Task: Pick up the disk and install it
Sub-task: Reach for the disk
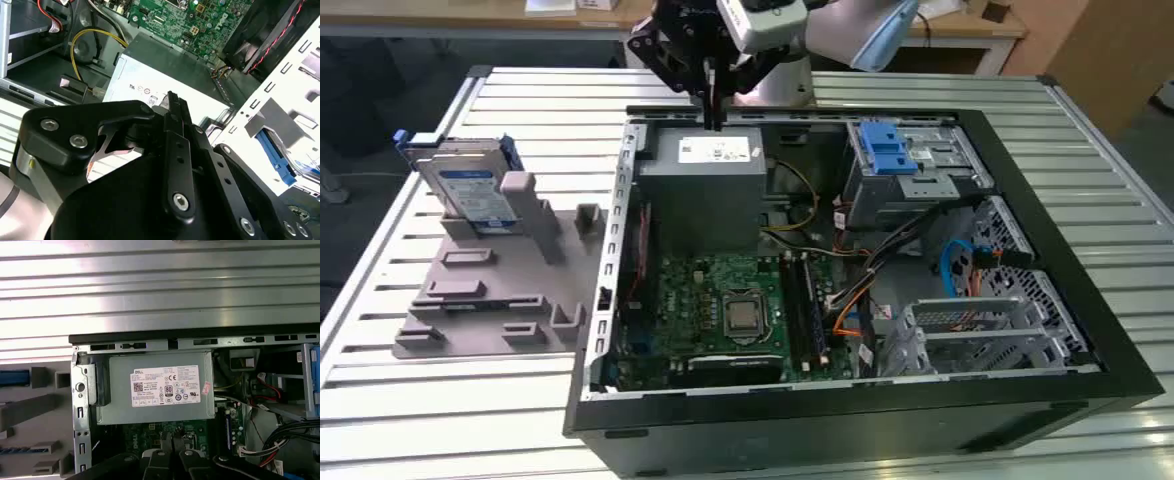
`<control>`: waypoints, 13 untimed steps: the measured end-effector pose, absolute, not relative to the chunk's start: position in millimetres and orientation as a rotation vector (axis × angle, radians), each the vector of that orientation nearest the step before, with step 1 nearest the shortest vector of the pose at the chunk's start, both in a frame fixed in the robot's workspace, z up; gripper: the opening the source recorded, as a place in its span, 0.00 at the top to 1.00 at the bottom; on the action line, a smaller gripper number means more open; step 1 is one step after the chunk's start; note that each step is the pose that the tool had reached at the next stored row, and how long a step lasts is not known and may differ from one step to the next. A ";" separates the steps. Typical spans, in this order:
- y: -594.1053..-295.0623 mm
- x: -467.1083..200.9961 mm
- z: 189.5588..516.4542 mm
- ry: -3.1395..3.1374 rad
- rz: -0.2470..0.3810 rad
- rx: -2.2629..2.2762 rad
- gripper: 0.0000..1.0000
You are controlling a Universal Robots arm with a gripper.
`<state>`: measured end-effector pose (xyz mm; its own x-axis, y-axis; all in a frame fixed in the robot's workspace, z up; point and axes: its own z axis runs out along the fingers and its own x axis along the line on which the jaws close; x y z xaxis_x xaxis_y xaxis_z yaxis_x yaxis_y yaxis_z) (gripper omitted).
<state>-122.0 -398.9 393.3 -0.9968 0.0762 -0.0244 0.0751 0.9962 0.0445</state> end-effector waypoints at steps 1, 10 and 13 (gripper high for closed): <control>-398.9 -122.0 393.3 3.113 0.068 0.118 0.85; -399.0 -126.6 393.2 3.113 0.068 0.118 0.85; -398.9 -129.8 392.9 3.112 0.069 0.118 0.85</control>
